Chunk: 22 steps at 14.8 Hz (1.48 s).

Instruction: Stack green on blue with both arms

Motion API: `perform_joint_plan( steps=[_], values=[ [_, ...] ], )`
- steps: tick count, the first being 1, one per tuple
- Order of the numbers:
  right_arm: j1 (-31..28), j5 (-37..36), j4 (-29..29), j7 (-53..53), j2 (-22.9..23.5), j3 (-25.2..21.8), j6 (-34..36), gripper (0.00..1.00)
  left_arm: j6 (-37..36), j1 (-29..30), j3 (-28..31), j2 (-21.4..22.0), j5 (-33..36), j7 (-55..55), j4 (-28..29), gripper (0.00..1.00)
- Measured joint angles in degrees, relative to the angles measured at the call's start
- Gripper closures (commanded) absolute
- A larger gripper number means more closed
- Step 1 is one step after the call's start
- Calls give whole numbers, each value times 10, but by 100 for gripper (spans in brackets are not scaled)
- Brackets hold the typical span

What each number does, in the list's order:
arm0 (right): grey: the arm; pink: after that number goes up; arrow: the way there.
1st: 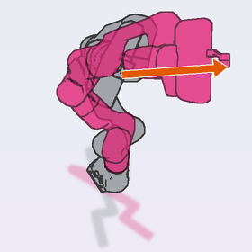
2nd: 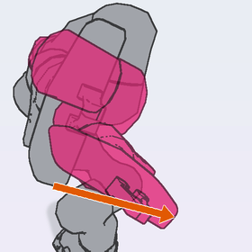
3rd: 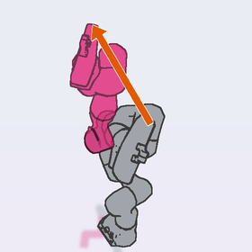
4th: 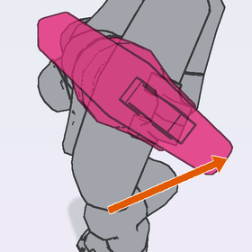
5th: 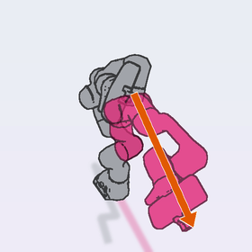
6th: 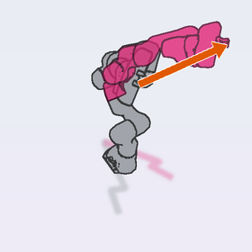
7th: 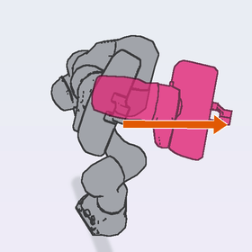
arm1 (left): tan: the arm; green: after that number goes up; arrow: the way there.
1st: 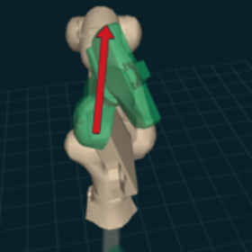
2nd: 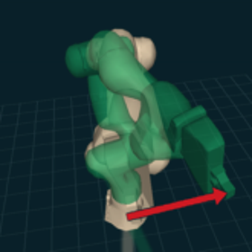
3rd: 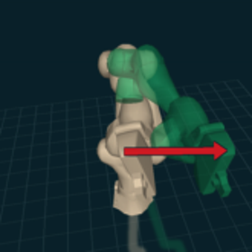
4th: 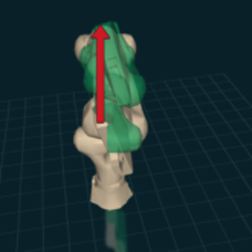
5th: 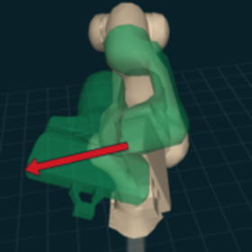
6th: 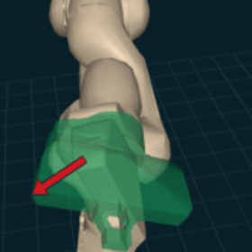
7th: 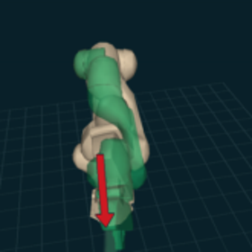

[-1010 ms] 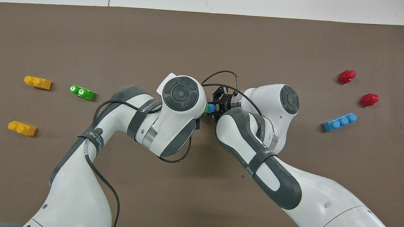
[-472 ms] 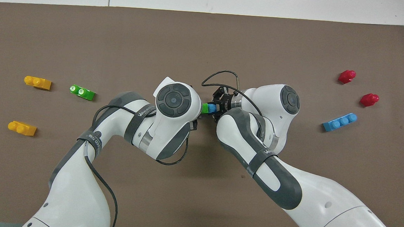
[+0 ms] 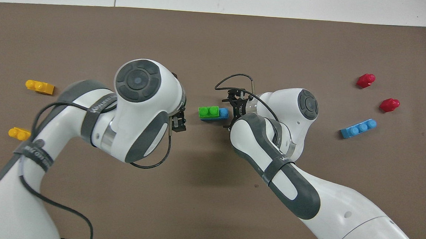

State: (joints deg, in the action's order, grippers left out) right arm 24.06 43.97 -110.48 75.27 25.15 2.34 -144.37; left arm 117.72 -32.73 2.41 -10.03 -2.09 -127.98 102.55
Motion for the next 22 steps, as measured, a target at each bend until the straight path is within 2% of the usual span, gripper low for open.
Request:
perform_joint_plan(
  steps=[4,6,8,11,14,16,19,22],
  values=[
    [-62,0,3,-1,-38,-4,72,0,-94,77,3,58,0,189,6,0],
    [-122,-10,8,-11,-71,-7,137,0,-116,148,4,80,0,329,7,0],
    [-184,-56,26,-43,-100,-8,200,0,-160,215,6,113,0,485,13,0],
    [-267,-116,86,-192,-122,-9,304,0,-226,265,6,155,0,710,22,0],
    [-326,-225,139,-410,-137,-10,365,0,-236,283,7,169,0,900,25,0],
    [-336,-296,152,-544,-157,-10,382,0,-231,284,6,168,0,955,27,0],
    [-334,-360,162,-698,-197,-7,432,0,-196,284,0,168,0,975,29,0],
    [-329,-396,168,-749,-233,1,487,0,-200,285,-10,168,1,1053,28,0]
  ],
)
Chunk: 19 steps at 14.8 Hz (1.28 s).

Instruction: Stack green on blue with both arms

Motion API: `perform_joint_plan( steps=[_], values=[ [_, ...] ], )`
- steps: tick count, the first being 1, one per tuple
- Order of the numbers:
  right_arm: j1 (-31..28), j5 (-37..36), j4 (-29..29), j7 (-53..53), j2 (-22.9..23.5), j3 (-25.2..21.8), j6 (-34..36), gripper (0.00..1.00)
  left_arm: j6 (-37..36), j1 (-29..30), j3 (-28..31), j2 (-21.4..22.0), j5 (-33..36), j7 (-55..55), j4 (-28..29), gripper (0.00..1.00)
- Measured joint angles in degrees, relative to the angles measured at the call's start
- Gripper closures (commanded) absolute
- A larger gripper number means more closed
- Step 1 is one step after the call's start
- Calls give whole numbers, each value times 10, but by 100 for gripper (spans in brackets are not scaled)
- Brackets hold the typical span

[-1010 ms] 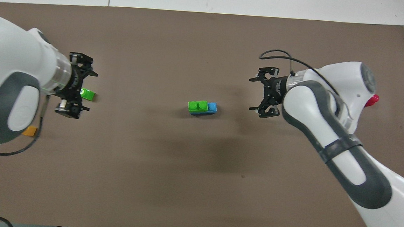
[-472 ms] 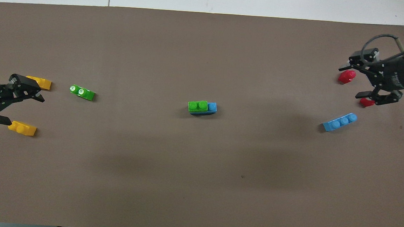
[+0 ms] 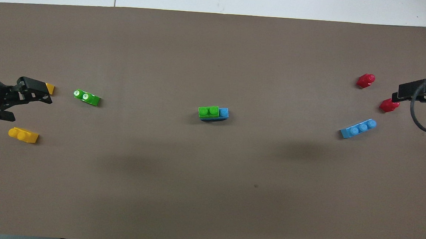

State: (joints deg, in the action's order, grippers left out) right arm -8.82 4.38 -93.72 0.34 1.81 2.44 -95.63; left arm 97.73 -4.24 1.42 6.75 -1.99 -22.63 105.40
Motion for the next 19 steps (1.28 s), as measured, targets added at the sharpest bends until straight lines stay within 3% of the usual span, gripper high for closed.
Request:
perform_joint_plan(
  steps=[3,8,19],
  values=[
    [3,-15,7,-9,-10,7,32,0,-25,10,-18,-17,1,97,-29,0],
    [14,-15,16,-10,-10,18,50,0,-64,14,-29,-69,4,124,-83,0],
    [17,-57,19,-3,-10,22,50,0,-72,14,-54,-69,22,159,-111,0]
  ],
)
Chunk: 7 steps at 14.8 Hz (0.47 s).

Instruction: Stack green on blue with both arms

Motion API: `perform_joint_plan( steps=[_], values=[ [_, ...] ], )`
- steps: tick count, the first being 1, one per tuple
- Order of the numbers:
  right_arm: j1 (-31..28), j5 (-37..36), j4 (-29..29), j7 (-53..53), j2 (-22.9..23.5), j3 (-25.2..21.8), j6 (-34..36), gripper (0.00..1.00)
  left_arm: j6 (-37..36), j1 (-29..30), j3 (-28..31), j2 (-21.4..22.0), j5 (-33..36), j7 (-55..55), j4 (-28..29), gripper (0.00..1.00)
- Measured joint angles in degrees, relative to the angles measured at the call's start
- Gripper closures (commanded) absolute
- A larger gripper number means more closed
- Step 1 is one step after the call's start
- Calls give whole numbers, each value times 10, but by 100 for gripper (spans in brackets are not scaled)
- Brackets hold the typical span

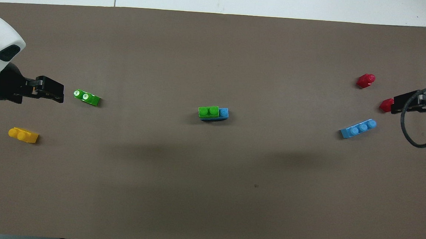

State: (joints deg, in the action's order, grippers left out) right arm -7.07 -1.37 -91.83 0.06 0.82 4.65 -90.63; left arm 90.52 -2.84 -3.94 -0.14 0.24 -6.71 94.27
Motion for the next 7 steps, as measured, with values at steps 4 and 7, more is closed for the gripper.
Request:
perform_joint_plan(
  steps=[4,7],
  values=[
    [0,0,0,1,0,0,0,0,0,6,1,0,0,0,0,0],
    [0,0,0,1,0,0,0,0,0,11,2,0,0,1,0,0]
  ],
)
